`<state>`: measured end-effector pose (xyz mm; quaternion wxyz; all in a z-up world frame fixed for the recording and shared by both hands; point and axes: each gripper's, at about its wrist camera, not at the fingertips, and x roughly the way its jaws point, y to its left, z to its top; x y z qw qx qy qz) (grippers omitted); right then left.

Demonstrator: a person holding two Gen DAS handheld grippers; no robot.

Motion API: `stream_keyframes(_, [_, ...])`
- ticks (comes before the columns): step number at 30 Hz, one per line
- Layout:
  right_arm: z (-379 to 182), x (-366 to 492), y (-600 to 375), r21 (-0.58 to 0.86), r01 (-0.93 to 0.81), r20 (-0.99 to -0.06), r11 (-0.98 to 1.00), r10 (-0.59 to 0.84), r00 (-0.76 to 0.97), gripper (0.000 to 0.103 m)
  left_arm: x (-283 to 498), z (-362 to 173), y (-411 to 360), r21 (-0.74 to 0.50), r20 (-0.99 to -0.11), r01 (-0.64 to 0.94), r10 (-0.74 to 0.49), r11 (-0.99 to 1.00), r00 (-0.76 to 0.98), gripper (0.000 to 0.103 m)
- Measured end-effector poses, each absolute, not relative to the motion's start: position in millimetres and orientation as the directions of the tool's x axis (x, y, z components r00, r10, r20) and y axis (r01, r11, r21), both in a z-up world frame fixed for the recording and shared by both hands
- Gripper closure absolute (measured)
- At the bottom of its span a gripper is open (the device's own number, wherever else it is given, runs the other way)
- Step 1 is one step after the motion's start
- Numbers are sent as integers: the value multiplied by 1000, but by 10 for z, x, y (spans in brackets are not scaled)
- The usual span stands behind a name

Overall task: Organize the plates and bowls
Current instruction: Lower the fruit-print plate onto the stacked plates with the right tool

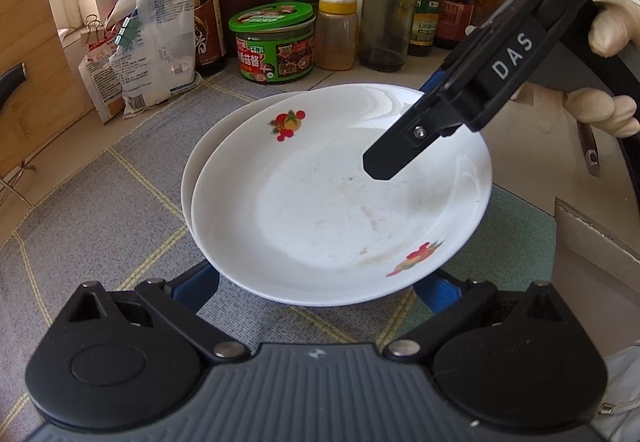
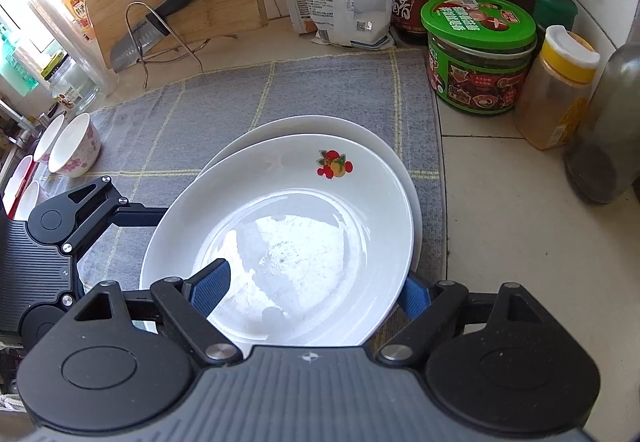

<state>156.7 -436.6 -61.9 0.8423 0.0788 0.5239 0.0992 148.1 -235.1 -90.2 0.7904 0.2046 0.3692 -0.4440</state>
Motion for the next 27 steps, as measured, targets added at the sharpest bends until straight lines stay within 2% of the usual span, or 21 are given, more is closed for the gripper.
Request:
stream_keyframes(14, [-564,1531,-4254,180,-54,-880,982,185,437,12,1562,-884,-2293,-56,-753,855,-584,516,304,0])
stream_keyframes(27, [-589,1536,-4072,69,-21,-910,997,71,408,12,1616,-913,-2243,-76,-742,867,-609,492,281,0])
